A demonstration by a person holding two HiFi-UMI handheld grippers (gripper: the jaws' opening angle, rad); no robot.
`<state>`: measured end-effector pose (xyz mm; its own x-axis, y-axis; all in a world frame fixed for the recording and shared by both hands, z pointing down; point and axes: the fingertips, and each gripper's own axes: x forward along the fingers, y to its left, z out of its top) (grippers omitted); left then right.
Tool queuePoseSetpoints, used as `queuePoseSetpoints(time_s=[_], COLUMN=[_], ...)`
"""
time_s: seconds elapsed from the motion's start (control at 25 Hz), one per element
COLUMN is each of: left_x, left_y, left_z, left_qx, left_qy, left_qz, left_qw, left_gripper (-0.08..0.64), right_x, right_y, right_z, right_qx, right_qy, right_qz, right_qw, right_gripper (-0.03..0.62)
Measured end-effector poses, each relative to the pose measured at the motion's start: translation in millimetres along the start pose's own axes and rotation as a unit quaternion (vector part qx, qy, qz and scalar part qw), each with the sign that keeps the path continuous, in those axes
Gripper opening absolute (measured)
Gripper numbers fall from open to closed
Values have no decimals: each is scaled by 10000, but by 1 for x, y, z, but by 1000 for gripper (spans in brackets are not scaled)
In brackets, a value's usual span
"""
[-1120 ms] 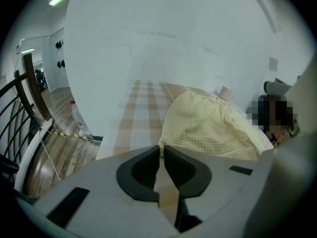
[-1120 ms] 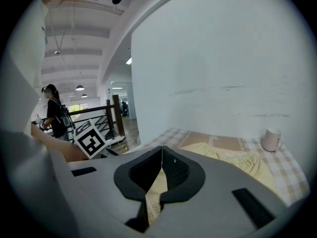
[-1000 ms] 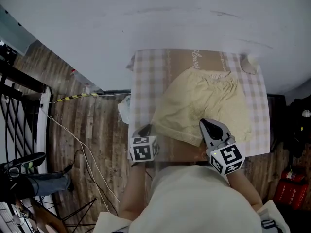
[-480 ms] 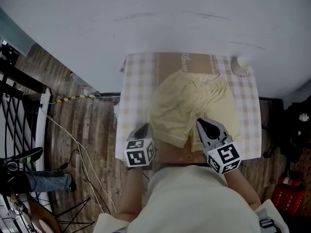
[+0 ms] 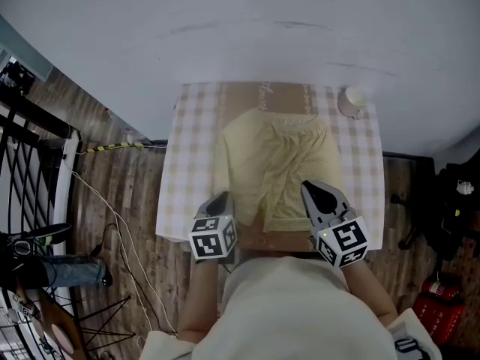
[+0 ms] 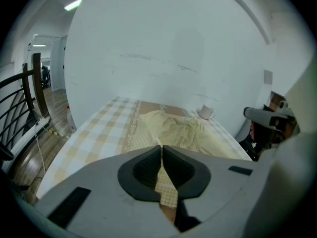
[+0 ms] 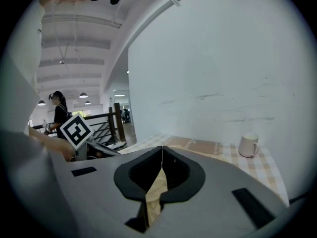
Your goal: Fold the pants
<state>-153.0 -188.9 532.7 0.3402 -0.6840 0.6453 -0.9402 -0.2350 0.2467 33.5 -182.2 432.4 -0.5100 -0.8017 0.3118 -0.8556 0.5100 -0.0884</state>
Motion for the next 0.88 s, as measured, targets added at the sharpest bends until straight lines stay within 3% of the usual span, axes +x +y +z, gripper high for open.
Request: queuePoseSetpoints(time_s=[0.36, 0.88], left_x=[9, 27], left_y=[-74, -194], left_z=[2, -8], left_qx=[58, -96], left_qy=[-12, -217], left_qz=[-196, -690], left_qw=[9998, 9973], left_gripper=[15, 15], right_x=[-35, -83], right_y=[-50, -104], right_z=[-7, -29], right_qx=[143, -52], right_qy=[-56, 81], right_qz=[-30, 163], right_qw=[9999, 9998], right_gripper=[2, 2])
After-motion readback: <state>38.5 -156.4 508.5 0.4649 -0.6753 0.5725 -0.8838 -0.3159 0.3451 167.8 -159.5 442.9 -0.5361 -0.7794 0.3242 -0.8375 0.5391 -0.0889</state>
